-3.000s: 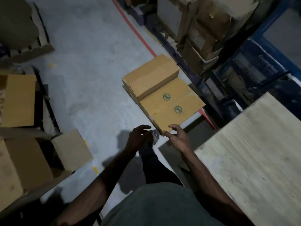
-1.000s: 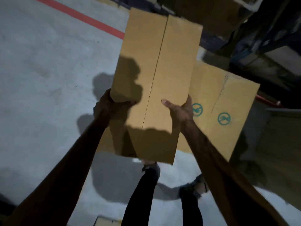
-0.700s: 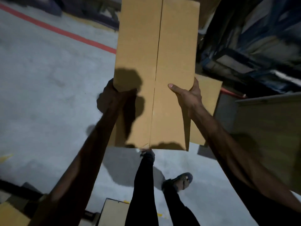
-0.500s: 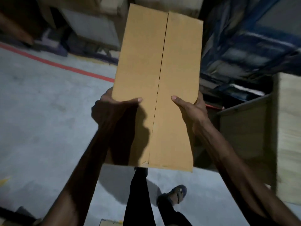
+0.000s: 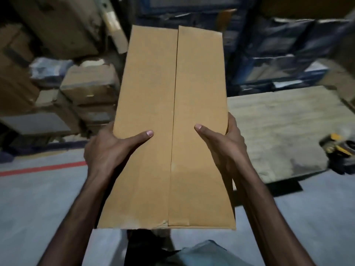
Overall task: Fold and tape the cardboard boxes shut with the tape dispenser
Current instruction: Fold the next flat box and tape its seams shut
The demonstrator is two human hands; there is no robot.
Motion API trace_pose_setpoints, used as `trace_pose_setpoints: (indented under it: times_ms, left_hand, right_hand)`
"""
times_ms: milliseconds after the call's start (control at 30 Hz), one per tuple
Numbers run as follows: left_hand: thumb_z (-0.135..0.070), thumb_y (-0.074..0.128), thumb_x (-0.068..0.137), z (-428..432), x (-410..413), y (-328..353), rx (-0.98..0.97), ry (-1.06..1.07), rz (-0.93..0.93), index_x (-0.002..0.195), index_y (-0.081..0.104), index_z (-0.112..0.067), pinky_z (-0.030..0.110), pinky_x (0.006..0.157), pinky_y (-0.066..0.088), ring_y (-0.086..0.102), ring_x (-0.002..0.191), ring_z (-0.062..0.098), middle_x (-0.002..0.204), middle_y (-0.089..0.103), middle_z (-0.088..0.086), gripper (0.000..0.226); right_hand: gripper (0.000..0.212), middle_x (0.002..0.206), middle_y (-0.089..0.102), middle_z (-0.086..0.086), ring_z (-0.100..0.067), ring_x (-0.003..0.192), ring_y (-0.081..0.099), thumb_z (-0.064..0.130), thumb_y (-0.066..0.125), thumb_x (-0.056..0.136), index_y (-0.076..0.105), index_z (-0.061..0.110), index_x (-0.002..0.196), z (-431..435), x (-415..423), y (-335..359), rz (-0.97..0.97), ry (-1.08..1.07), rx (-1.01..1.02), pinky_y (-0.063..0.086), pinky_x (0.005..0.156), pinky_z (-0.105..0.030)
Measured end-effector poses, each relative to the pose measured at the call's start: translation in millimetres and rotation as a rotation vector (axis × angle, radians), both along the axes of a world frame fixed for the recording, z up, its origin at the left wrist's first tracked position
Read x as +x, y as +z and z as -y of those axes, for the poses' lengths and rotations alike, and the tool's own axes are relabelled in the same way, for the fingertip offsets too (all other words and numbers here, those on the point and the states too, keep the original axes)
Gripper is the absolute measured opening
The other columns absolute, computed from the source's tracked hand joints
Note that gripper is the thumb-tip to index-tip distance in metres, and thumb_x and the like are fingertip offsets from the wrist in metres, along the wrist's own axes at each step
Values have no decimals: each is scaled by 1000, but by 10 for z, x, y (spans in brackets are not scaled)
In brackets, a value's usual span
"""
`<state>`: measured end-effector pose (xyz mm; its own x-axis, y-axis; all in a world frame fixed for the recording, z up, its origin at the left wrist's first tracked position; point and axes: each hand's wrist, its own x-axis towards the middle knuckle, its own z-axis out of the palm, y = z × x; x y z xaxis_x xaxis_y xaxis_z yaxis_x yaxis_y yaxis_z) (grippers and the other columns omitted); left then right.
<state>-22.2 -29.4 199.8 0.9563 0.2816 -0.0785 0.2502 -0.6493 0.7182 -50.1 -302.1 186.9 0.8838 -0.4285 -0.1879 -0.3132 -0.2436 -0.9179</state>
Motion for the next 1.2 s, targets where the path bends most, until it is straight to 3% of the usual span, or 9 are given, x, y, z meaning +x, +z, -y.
trace_pose_setpoints:
  times_ms: [167,300,467,600,733,800,933,1100,1200]
  left_hand:
    - [-96,71,50,1069,216,-152,-17,-191,-25,109,70,-35,42,87,58,70,95,25,102,75,-7,85]
    - [-93,69,59,1855,362,-467,1,-325,-68,104,69,-38,33,76,53,67,86,19,93,70,-13,71]
    - [-96,67,53,2784,543,-1030,-15,-360,-163,102,73,-32,34,75,58,69,78,19,85,72,-14,81]
    - [-103,59,49,3410,698,-1273,16,-397,-216,107,68,-33,33,70,59,69,77,19,85,72,-14,92]
    - [-103,60,51,3865,973,-1358,66,-401,-231,120,60,-34,31,72,46,68,91,23,97,73,-8,98]
    - [-91,75,54,3982,1104,-1358,-37,-381,-307,129,54,-36,34,77,43,64,97,20,104,71,-12,96]
    - [-62,96,56,4145,1247,-1423,-474,-302,-448,138,51,-41,37,94,55,67,111,10,117,71,-19,96]
    - [-59,96,57,4585,1052,-1511,-632,-101,-396,142,50,-43,40,105,52,67,114,8,121,71,-19,99]
    - [-67,96,49,4970,869,-1530,-677,89,-337,144,47,-43,44,110,49,64,121,15,127,69,-18,109]
  right_hand:
    - [96,115,64,20,-18,114,61,68,87,63,42,47,145,1047,-228,-109,-22,-169,6,53,97,-42]
    - [108,126,65,16,-18,117,61,73,88,51,44,45,146,1792,-277,-427,-94,-254,35,53,101,-46]
    - [97,120,68,12,-14,108,64,59,92,58,51,38,143,2574,-230,-786,-178,-333,68,55,90,-34]
    - [107,119,70,12,-20,113,65,74,88,46,50,44,141,3209,-86,-1005,-268,-359,18,55,100,-48]
    - [97,114,69,16,-19,110,64,72,84,53,48,49,140,3664,209,-1119,-290,-381,-23,54,99,-44]
    - [90,108,69,16,-20,107,64,71,82,60,47,48,140,3729,334,-1143,-293,-387,-72,54,92,-40]
    - [87,99,63,16,-17,97,59,75,79,68,45,42,141,3875,555,-1132,-264,-361,-194,44,78,-32]
    - [98,114,69,11,-19,107,62,83,77,60,43,46,143,4448,962,-1152,-270,-181,-241,54,88,-37]
    - [102,119,67,13,-17,107,62,83,78,60,42,44,147,4870,1302,-1154,-262,17,-267,56,92,-38]
